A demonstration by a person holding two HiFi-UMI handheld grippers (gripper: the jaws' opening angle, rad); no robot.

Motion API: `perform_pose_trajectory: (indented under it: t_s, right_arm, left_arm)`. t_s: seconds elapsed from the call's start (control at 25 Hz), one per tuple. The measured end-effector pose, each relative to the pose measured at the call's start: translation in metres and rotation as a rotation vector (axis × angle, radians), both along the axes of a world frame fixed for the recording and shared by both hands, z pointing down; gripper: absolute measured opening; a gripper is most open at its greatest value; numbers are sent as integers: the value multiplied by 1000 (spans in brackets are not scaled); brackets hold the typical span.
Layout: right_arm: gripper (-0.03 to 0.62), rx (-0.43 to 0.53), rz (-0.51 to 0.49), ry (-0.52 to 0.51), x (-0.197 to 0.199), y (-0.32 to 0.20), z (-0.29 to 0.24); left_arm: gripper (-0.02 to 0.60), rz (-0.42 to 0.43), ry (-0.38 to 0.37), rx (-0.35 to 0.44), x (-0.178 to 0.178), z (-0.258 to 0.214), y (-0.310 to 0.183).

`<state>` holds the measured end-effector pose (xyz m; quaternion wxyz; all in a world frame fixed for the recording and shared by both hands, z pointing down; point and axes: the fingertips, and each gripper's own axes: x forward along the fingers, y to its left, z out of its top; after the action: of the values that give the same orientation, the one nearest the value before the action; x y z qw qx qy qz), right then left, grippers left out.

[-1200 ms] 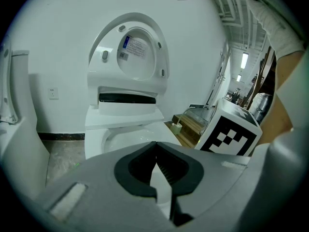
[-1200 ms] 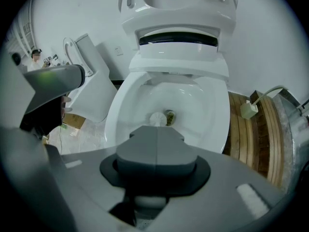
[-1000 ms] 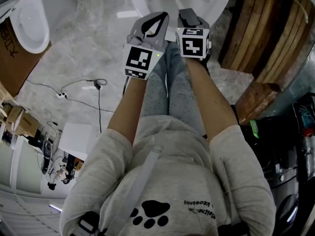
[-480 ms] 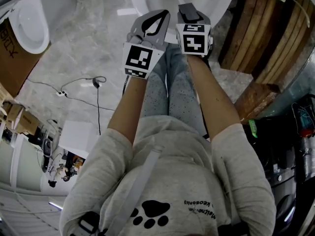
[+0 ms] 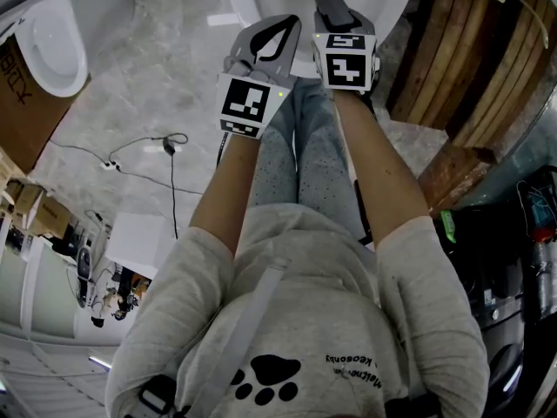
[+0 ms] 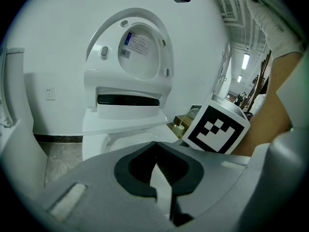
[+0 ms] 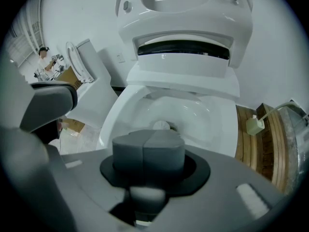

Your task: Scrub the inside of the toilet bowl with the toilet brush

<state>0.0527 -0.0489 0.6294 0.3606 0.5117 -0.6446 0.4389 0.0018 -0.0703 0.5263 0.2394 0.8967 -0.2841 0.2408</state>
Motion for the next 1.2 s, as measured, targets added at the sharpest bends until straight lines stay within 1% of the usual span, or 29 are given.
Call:
perform_pose_trajectory:
  t_s: [0.44, 0.72, 1.2]
  right_arm:
    - [153, 17, 14, 4, 16, -16, 0]
    - [153, 30, 47, 26, 34, -25, 0]
    - [153, 39, 112, 38, 52, -27, -9]
  left_arm:
    - [-11, 7, -3, -6, 3, 3, 1]
    - [-11, 6, -2, -1, 4, 1, -1]
    - [-11, 16, 4, 3, 9, -2, -2]
